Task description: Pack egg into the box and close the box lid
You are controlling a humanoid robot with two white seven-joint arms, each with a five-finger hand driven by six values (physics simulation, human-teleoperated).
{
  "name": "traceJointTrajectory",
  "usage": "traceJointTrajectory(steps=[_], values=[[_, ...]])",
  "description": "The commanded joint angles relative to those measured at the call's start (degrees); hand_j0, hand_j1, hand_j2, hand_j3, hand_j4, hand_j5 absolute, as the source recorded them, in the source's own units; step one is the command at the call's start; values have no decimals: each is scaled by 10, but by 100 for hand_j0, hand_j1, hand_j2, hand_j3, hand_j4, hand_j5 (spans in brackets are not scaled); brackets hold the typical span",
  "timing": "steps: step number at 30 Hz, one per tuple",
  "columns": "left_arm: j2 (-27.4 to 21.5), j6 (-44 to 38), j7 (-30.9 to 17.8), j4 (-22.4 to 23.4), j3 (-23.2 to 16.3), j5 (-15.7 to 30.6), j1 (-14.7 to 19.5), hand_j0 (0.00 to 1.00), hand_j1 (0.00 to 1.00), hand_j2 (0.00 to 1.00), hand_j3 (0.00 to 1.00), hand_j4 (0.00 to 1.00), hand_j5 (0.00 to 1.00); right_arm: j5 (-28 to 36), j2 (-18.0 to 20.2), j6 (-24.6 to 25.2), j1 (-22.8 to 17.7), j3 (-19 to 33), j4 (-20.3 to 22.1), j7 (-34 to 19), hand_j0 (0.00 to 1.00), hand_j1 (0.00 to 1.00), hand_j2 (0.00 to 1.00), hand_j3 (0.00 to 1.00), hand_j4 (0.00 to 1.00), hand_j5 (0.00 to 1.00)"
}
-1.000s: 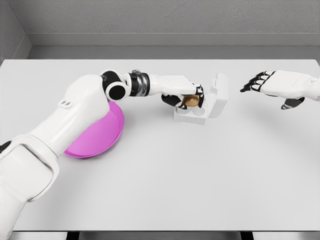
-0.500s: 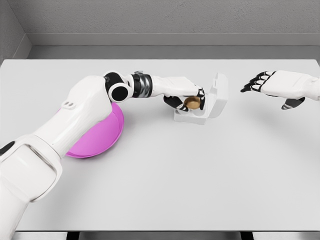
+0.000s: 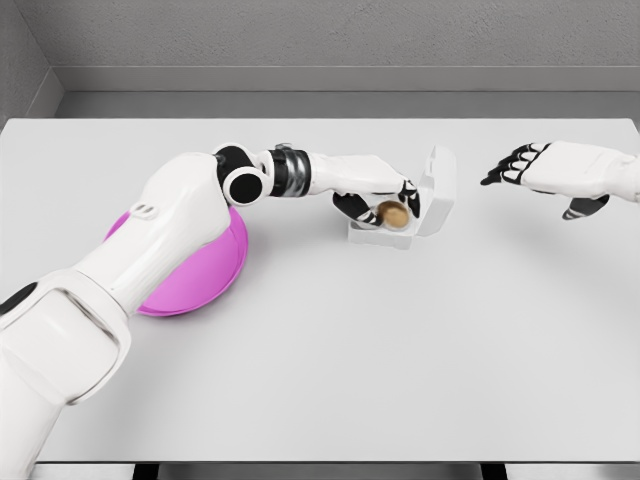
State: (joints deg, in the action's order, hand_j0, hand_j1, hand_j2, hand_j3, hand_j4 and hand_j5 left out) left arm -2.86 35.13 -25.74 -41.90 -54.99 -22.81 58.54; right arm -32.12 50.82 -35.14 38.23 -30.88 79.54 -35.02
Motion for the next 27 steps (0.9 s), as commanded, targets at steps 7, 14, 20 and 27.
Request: traceJointTrajectory(steps=[7,14,20,27], values=[[-3,-1,1,3,4,7,0,89,89,89,89,89,89,2,1,1,0,-1,2,0,100,100,100,100,100,100],[-49,-1,2,-3,6,56,11,100,100,100,100,100,100,2,-2,1,0,-6,5,0,100,100,100,100,100,100],[-227,-1,3,-4,28,153,34,100,100,100,100,100,100,2,-10,1,0,-17,10,0,100,100,100,100,100,100],[-239,-1,1,-15,30,151,28,100,100,100,100,100,100,2,-20,1,8,-26,31,0,100,100,100,100,100,100]])
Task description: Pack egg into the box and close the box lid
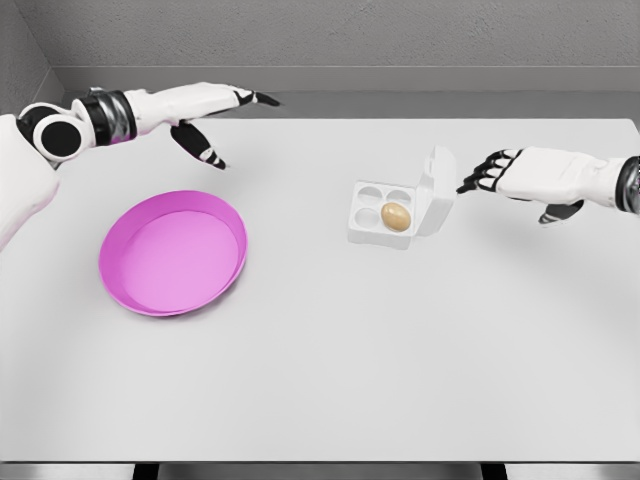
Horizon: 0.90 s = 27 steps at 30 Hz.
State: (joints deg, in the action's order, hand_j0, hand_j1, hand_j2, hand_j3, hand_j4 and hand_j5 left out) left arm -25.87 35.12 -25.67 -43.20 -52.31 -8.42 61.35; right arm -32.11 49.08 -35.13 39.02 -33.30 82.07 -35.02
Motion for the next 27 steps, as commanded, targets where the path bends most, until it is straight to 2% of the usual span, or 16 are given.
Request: traceJointTrajectory(steps=[1,8,19,27], values=[[-10,-1,0,1,4,8,0,100,100,100,100,100,100,2,-3,1,0,-2,6,0,100,100,100,100,100,100],[-10,-1,0,2,4,8,-4,100,100,100,100,100,100,3,-8,1,4,-8,34,0,100,100,100,100,100,100],[-4,-1,4,4,3,9,-9,100,100,100,100,100,100,9,-20,1,8,-10,107,0,100,100,100,100,100,100],[-8,-1,4,6,4,10,-9,100,100,100,100,100,100,9,-39,1,28,-27,108,0,100,100,100,100,100,100]])
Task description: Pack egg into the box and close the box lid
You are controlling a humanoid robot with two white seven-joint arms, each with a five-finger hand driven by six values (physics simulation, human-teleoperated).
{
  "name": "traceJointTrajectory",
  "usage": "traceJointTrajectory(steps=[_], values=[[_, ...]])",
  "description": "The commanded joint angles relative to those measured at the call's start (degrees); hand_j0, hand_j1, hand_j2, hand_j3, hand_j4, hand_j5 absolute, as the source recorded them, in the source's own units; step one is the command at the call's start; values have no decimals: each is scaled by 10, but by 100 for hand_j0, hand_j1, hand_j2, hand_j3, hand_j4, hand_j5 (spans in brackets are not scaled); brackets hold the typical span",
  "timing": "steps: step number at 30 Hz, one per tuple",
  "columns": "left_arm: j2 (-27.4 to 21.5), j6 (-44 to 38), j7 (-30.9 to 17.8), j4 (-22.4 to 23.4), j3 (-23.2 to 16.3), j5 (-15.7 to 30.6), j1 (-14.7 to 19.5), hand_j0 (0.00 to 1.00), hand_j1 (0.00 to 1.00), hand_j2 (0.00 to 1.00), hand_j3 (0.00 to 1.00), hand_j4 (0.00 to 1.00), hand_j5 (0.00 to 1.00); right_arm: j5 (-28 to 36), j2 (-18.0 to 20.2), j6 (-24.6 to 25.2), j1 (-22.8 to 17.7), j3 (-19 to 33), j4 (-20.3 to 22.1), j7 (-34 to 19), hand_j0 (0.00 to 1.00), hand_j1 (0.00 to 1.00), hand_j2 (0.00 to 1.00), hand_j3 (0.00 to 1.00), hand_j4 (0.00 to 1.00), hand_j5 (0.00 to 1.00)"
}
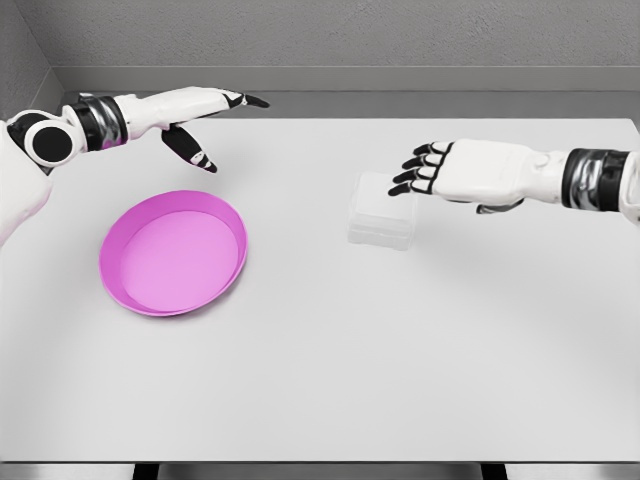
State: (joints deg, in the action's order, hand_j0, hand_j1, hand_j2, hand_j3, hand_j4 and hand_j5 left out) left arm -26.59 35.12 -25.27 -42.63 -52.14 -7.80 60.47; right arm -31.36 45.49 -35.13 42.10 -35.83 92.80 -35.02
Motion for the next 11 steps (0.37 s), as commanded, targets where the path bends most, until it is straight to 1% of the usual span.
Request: traceJointTrajectory(steps=[1,2,3,4,5,11], values=[[-1,-1,0,0,2,4,0,100,100,100,100,100,100,2,-2,1,1,2,-8,0,100,100,100,100,100,100],[0,-1,0,0,1,4,-1,100,100,100,100,100,100,7,-1,8,1,17,-30,0,100,100,100,100,100,100],[0,-1,0,0,1,4,-1,100,100,100,100,100,100,28,-1,37,0,44,-58,0,100,100,100,100,100,100],[0,-1,0,0,1,3,-1,100,100,100,100,100,100,82,1,44,-1,69,-99,0,100,100,100,100,100,100],[0,-1,0,0,1,3,-1,100,100,100,100,100,100,93,2,43,-1,70,-107,0,100,100,100,100,100,100],[0,-1,0,0,1,3,-2,100,100,100,100,100,100,93,3,31,-1,58,-105,0,100,100,100,100,100,100]])
